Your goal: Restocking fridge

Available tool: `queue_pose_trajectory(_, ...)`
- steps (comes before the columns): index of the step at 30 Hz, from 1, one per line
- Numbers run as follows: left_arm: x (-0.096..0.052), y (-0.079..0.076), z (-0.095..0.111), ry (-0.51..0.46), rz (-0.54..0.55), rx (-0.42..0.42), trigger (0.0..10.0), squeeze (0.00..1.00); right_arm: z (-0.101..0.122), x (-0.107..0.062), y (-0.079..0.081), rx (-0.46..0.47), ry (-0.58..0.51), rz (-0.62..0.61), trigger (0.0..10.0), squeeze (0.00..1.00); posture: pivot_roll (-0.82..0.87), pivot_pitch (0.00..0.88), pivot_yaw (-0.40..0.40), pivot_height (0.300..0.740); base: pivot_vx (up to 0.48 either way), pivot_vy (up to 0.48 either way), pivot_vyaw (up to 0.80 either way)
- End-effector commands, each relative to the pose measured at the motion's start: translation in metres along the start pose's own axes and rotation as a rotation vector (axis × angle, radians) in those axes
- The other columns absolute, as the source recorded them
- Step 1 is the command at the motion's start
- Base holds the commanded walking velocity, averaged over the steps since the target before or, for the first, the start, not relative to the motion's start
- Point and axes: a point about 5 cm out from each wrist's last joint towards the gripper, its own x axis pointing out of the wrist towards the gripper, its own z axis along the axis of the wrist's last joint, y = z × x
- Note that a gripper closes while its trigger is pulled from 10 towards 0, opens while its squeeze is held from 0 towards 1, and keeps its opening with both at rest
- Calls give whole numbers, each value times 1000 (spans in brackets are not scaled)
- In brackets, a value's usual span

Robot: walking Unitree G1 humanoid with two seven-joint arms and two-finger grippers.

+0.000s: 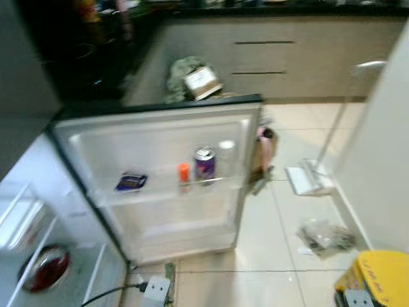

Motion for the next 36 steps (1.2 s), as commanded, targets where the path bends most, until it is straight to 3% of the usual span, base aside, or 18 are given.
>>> queue_pose_trajectory(1,-3,2,-12,32,7,-2,10000,0,8,2,8,-19,-36,32,10000,0,-74,0,-2,740,0,0,-800)
queue_pose_trajectory(11,-4,3,-12,31,14,-6,10000,0,26,4,17,-74,-114,106,10000,0,-72,0,-1,740,0,0,-160)
queue_pose_trajectory(24,-4,4,-12,31,20,-11,10000,0,28,4,23,-75,-123,155,10000,0,-70,0,1,740,0,0,755)
queue_pose_trajectory(36,-4,2,-13,34,3,-21,10000,0,29,4,23,-64,-139,158,10000,0,-72,0,1,740,0,0,0)
